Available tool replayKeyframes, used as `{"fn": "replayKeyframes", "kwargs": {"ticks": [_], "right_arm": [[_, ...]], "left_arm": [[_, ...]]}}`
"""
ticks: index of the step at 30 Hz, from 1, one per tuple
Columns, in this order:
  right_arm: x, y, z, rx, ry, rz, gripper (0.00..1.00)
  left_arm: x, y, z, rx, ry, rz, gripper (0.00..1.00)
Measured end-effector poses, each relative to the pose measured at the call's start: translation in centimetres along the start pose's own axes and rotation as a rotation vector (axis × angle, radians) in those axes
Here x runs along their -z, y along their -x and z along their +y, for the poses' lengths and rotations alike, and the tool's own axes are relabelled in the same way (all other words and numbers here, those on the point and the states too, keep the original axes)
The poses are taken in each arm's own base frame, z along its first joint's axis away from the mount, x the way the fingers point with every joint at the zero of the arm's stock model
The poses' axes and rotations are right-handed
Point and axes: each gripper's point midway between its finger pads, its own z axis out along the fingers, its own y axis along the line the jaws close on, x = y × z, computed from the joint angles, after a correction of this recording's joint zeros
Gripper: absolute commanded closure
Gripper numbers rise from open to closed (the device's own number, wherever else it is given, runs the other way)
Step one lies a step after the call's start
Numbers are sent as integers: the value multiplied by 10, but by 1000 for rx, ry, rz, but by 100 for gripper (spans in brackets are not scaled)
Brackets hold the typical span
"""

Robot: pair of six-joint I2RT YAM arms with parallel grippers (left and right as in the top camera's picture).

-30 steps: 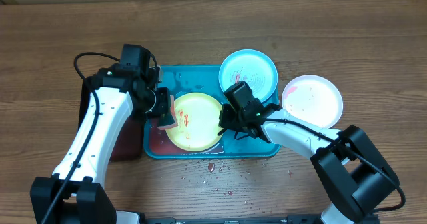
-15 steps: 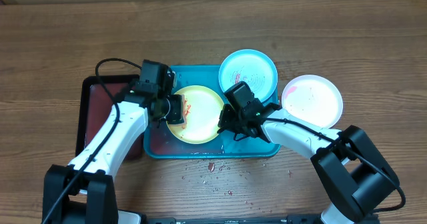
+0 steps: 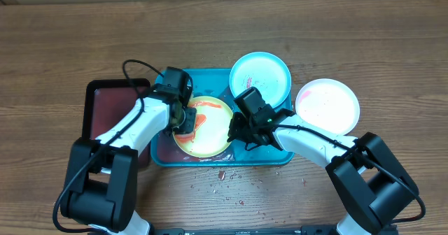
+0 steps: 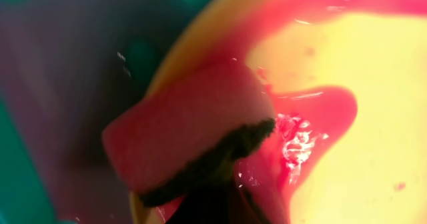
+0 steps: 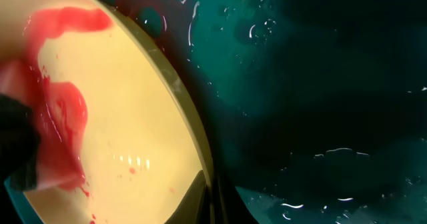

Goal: Clean dirty plates on tray and stack at the side
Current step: 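Scrub the yellow plate with the sponge in the left gripper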

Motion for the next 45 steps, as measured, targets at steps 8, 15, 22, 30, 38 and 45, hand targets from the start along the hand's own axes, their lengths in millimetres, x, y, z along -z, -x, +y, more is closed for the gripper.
{"fn": "replayKeyframes", "kwargs": {"ticks": [8,15,22,30,38,45], "right_arm": [[0,0,-1,12,-5,0,96],[0,2,1,7,3,-8,96],[0,1,2,5,6,-7,96],[0,-2,1,10,4,5,96],[0,-2,2,13,5,6,96],[0,-2,2,12,8,6,96]], "left_arm": [[3,-23,-66,-257,-220,81,96],[0,9,-57,-114,-131,-20,96],[4,40,-6,68,144,-151,96],[2,24,-8,45,120,-76,96],[12,-4,-94,-320,-429,18,96],[4,35,-78,-221,-285,-116,96]]}}
